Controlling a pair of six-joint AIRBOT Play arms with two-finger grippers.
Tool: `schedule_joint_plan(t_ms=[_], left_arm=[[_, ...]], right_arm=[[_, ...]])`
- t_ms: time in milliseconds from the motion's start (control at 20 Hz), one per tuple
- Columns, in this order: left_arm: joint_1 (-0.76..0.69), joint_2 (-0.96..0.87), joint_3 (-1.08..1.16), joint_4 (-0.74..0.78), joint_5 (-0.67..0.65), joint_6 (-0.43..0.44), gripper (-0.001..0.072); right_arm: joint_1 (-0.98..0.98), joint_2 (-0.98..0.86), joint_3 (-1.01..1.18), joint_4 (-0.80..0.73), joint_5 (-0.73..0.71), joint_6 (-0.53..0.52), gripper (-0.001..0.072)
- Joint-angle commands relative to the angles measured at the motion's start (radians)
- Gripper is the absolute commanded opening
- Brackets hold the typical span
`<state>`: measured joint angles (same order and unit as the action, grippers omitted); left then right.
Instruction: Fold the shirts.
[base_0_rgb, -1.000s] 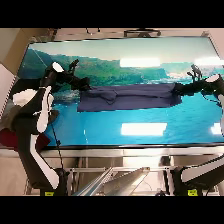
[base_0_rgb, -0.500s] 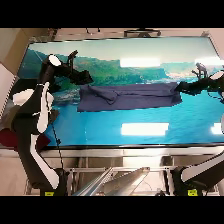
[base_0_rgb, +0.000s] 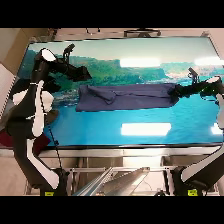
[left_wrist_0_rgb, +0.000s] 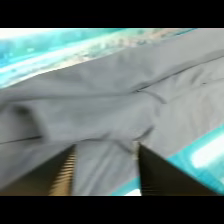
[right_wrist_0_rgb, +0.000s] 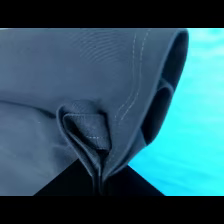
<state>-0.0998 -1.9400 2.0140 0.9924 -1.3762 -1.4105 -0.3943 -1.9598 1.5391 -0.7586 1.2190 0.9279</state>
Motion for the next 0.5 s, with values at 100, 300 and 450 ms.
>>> schedule_joint_plan(t_ms=[100,300,450], left_arm=[[-0.144,-0.08,0.0,-0.032,0.109,-0.004,0.0012],[-0.303,-0.22,0.0,-0.127,0.235,-0.003,0.0019],[-0.4,-0.327,0.064,-0.245,0.287,-0.003,0.0018]], right_arm=[[-0.003,0.03,0.056,0.127,0.187,0.012,0.0018],[-0.001,0.156,0.196,0.158,0.306,0.102,0.0018],[0.007,0.243,0.248,0.268,0.404,0.152,0.0018]])
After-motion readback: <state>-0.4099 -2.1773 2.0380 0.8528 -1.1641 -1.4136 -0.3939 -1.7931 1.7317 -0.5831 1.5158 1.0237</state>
